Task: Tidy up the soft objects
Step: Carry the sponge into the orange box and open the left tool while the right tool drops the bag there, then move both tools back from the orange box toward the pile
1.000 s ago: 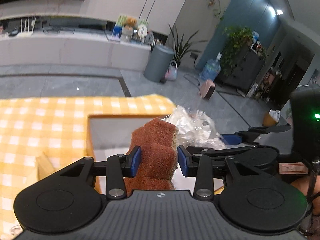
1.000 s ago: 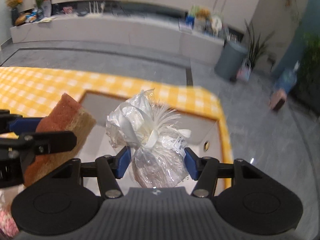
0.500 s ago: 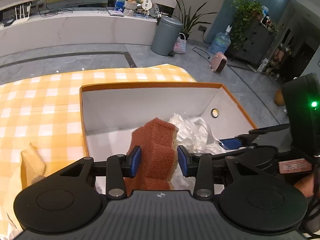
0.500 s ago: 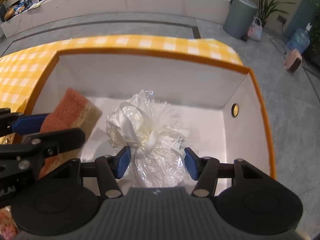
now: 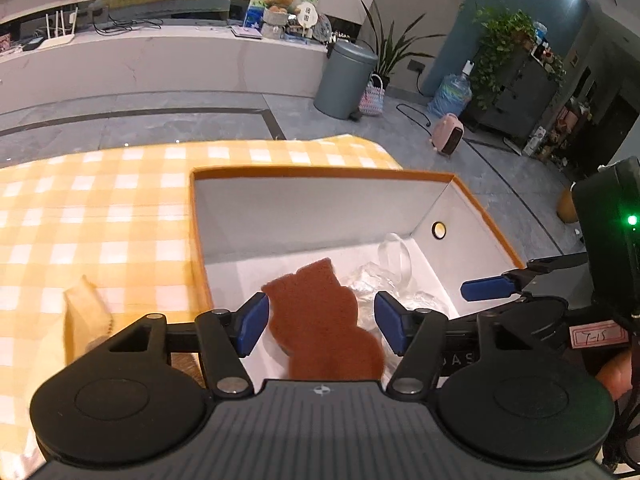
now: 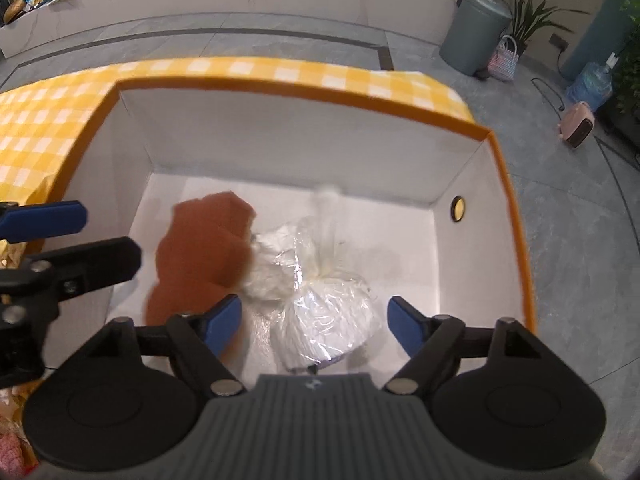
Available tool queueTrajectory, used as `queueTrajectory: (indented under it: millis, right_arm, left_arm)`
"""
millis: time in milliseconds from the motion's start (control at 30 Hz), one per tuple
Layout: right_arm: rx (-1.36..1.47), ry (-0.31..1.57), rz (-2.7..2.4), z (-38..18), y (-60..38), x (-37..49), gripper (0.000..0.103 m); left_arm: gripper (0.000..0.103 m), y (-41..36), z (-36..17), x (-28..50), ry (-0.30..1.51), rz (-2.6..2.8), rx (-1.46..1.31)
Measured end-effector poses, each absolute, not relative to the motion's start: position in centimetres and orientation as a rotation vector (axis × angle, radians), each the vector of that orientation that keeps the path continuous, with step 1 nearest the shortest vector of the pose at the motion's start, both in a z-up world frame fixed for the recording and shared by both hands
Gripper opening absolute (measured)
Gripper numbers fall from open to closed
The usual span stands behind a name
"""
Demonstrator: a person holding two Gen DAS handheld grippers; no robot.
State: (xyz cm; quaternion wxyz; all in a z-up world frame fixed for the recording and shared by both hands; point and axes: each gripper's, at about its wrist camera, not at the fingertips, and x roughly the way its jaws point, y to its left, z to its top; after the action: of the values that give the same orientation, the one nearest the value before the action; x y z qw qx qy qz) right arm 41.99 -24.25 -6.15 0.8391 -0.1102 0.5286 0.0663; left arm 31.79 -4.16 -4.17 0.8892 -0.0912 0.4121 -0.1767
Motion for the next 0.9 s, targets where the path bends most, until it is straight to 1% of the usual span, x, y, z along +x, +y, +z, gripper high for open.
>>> queueTrajectory:
  millis: [67, 133, 167, 267, 567, 633, 900]
  right_arm:
    - [-0.240, 1.104, 0.135, -5.3, -24.2, 41.5, 0.082]
    - [-0.258, 1.088, 0.126, -4.3, -24.1, 40.8, 0.082]
    - [-0.265, 1.076, 0.125, -3.6, -23.9, 40.4, 0.082]
    - [-0.272, 1.032, 0.127, -1.6, -23.9, 39.2, 0.084]
    - [-0.220, 0.889, 0.174, 4.1, -22.1, 32.6, 0.084]
    - [-0.207, 0.863, 0.185, 5.0, -21.5, 31.0, 0.084]
    - [-0.215, 0.765, 0.247, 6.6, -19.3, 24.3, 0.085]
  left_arm:
    - [0.076, -4.0, -3.0, 31.0, 0.832, -0.370, -0.190]
    - [0.082, -3.9, -1.8, 30.2, 0.801, -0.373, -0.183]
    - [0.083, -3.7, -1.2, 29.3, 0.786, -0.378, -0.175]
    - [0.083, -3.4, 0.3, 27.2, 0.740, -0.385, -0.139]
    - [0.083, -2.0, 3.5, 20.5, 0.616, -0.367, -0.100]
    - [0.086, -1.8, 4.0, 18.5, 0.568, -0.360, -0.053]
    - [0.087, -0.1, 4.6, 13.1, 0.515, -0.323, -0.024]
